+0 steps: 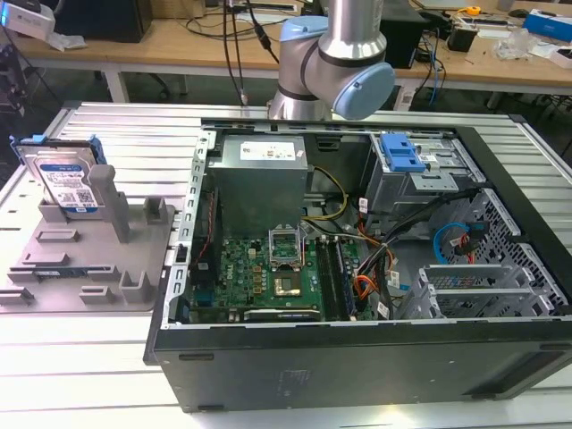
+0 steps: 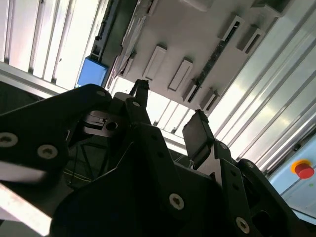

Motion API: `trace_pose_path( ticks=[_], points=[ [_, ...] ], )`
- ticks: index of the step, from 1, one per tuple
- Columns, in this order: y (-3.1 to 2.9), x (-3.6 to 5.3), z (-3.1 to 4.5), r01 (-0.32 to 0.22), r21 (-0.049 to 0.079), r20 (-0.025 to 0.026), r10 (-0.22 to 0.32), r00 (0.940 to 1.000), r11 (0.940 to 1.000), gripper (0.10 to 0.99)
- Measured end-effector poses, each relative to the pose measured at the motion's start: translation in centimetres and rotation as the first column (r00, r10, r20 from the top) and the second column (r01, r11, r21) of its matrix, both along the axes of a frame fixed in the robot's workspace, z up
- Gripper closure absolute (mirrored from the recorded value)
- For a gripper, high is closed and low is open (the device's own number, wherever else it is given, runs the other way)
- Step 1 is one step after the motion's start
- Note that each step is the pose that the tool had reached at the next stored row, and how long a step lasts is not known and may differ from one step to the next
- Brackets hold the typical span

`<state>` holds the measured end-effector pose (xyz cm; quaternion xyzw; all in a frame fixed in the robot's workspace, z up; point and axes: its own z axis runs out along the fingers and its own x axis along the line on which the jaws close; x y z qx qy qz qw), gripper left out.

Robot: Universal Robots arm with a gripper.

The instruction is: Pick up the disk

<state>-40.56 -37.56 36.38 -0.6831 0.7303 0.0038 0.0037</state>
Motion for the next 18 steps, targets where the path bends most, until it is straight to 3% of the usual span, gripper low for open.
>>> trace_pose_path(
  ticks=[4, 7, 12, 18],
  points=[
    [1.50, -0.33, 0.00, 0.000, 0.000, 0.0000, 0.000, 1.0000, 1.0000, 0.529],
    [3.46, -0.42, -0.01, 0.000, -0.002, 0.0000, 0.000, 1.0000, 1.0000, 0.529],
    [6.07, -0.64, -0.06, 0.000, -0.007, 0.0000, 0.000, 1.0000, 1.0000, 0.529],
    [6.77, -1.41, -0.24, -0.001, -0.010, -0.0001, 0.001, 1.0000, 0.9999, 0.529]
  ],
)
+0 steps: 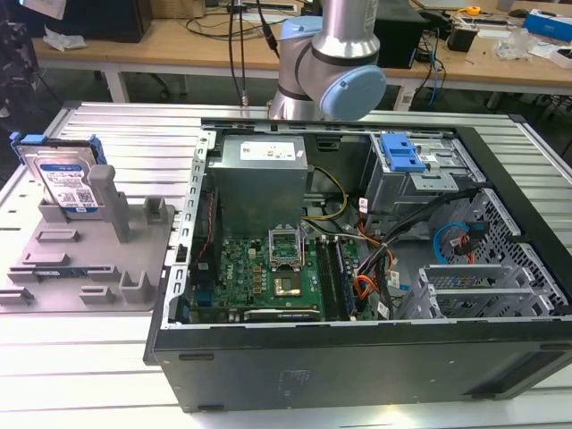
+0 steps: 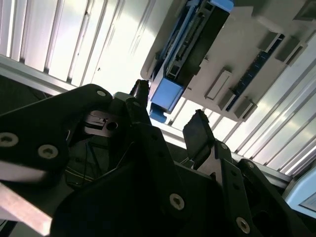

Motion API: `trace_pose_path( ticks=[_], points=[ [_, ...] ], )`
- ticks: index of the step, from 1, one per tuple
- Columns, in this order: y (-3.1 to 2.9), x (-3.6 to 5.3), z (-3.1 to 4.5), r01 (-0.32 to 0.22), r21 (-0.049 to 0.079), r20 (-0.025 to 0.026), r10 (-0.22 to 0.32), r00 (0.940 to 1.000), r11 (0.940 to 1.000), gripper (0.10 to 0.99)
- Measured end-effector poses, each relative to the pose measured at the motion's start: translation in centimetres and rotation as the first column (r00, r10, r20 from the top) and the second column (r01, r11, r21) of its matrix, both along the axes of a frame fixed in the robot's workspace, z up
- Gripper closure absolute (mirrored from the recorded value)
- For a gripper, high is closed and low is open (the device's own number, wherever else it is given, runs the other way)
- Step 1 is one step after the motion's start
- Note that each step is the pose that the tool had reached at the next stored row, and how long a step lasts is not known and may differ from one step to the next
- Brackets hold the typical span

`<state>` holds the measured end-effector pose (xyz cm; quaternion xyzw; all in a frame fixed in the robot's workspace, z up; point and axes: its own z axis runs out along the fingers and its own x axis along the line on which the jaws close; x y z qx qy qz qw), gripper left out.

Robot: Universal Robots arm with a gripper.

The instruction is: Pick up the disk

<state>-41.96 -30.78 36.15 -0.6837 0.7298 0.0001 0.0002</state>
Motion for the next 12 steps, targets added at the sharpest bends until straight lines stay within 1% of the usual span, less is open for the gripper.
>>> trace_pose_path(
  ticks=[6, 12],
  points=[
    [0.00, 0.00, -0.04, 0.000, -0.001, 0.0001, 0.000, 1.0000, 1.0000, 0.529],
    [0.00, -0.01, -0.47, 0.000, -0.002, 0.0000, 0.000, 1.0000, 1.0000, 0.529]
  ],
)
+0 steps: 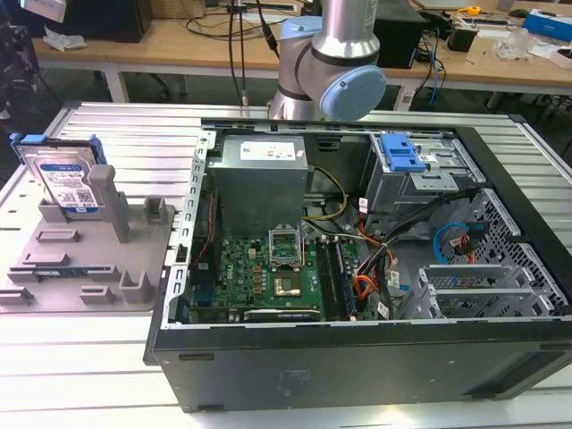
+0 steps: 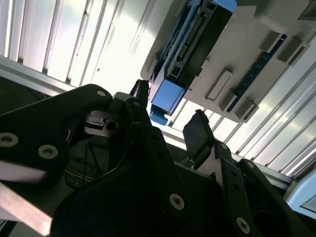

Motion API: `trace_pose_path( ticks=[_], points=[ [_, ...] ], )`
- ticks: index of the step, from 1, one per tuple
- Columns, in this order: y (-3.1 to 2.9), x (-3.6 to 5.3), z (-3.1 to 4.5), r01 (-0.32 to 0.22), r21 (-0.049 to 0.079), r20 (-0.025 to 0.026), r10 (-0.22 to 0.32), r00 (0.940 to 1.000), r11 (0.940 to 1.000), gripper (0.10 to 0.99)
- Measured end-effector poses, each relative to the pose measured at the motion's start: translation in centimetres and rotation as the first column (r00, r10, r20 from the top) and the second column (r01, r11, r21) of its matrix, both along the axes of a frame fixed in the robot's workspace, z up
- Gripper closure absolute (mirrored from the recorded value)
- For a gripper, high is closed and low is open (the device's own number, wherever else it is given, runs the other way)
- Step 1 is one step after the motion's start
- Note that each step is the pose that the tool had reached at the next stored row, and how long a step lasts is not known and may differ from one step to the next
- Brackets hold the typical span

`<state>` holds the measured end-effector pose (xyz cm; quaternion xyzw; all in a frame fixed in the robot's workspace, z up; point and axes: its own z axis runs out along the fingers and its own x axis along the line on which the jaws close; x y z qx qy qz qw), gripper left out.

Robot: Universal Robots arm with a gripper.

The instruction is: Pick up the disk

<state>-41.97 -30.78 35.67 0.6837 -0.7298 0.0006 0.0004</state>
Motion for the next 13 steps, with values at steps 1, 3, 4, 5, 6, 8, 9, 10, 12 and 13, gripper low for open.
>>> trace_pose_path(
  ticks=[1, 3, 4, 5, 6, 8, 9, 10, 12, 13],
  points=[
    [0.00, 0.00, -0.08, 0.000, -0.001, -0.0001, 0.000, 1.0000, 1.0000, 0.529],
    [0.00, 0.00, -0.18, 0.000, -0.001, 0.0000, 0.000, 1.0000, 1.0000, 0.529],
    [0.00, 0.00, -0.21, 0.000, -0.001, 0.0000, 0.000, 1.0000, 1.0000, 0.529],
    [0.00, 0.01, -0.29, 0.000, -0.001, 0.0000, 0.000, 1.0000, 1.0000, 0.529],
    [0.00, 0.01, -0.33, 0.000, -0.001, 0.0000, 0.000, 1.0000, 1.0000, 0.529],
    [0.00, 0.02, -0.46, 0.000, -0.002, 0.0000, 0.000, 1.0000, 1.0000, 0.529],
    [0.00, 0.03, -0.50, 0.000, -0.002, 0.0000, 0.000, 1.0000, 1.0000, 0.529],
    [0.01, 0.06, -0.59, 0.000, -0.002, 0.0000, 0.000, 1.0000, 1.0000, 0.529],
    [0.00, 0.13, -0.79, 0.000, -0.003, 0.0001, 0.000, 1.0000, 1.0000, 0.529],
    [0.00, 0.14, -0.87, 0.000, -0.003, 0.0001, 0.000, 1.0000, 1.0000, 0.529]
  ],
)
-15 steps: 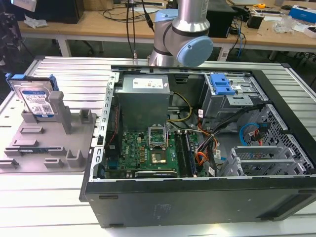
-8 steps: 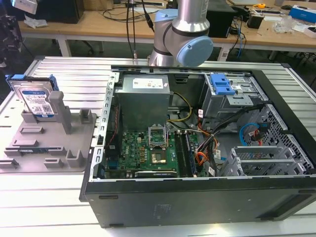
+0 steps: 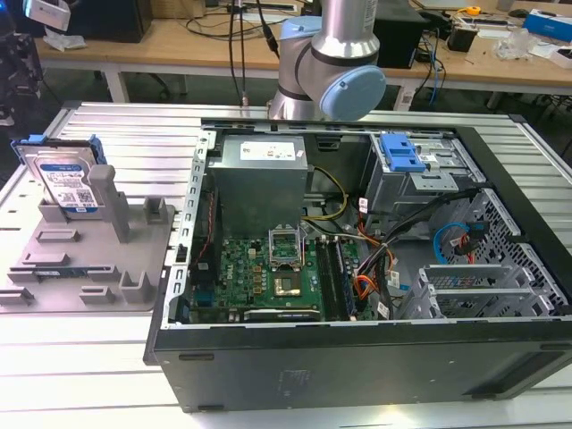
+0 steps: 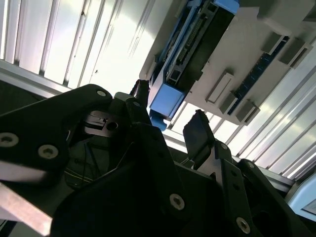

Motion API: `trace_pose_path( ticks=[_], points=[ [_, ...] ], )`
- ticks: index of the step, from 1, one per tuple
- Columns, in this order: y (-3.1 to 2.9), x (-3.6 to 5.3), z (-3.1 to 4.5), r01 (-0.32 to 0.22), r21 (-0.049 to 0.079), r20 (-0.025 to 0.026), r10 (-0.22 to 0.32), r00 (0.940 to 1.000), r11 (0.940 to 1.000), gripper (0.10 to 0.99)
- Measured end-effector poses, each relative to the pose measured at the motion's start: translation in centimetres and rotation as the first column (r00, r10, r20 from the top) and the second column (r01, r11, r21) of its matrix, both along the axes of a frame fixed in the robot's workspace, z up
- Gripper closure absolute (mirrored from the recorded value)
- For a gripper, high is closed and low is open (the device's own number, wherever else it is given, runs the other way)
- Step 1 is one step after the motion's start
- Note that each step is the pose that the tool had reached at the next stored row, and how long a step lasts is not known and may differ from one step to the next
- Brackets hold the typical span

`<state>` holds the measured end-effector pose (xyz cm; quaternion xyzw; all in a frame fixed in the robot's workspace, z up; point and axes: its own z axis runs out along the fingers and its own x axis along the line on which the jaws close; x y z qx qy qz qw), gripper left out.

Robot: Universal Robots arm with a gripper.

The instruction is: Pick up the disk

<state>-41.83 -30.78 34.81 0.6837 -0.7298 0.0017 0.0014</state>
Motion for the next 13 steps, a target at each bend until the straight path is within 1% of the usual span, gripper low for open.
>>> trace_pose_path(
  ticks=[13],
  points=[
    [-0.24, 0.06, -0.76, 0.000, -0.006, -0.0002, 0.000, 1.0000, 1.0000, 0.529]
  ],
)
